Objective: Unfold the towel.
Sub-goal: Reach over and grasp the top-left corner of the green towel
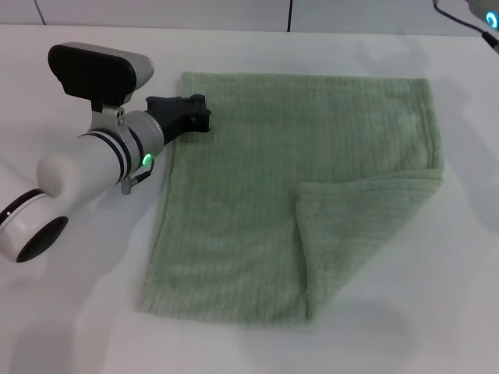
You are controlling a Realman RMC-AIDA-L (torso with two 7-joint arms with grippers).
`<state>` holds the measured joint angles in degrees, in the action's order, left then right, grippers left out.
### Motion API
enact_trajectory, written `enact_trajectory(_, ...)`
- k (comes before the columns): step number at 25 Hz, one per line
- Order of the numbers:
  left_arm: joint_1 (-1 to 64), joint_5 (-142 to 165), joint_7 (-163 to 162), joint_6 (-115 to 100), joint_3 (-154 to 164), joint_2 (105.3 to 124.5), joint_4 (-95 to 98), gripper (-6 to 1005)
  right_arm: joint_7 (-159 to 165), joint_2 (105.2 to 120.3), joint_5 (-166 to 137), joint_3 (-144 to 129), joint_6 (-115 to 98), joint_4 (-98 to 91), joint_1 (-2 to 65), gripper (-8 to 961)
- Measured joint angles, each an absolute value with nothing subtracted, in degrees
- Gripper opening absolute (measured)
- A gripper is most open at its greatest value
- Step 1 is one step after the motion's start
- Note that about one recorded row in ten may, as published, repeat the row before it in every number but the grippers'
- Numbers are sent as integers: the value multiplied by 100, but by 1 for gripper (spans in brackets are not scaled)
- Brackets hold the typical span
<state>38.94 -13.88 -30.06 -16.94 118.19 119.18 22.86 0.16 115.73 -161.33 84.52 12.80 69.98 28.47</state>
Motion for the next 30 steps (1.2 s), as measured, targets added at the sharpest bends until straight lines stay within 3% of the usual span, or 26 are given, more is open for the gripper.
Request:
enact_trajectory(10,3890,-1389,-3003,-1671,11855,11918,2260,-1,-716,11806,-16083,9058,3383,8114,3160,816)
enact_trajectory(30,3885,-1389,-2997,-1590,11944,11918,2296,-2,-2481,11830,-14483,9469,5379,8401,3699,815)
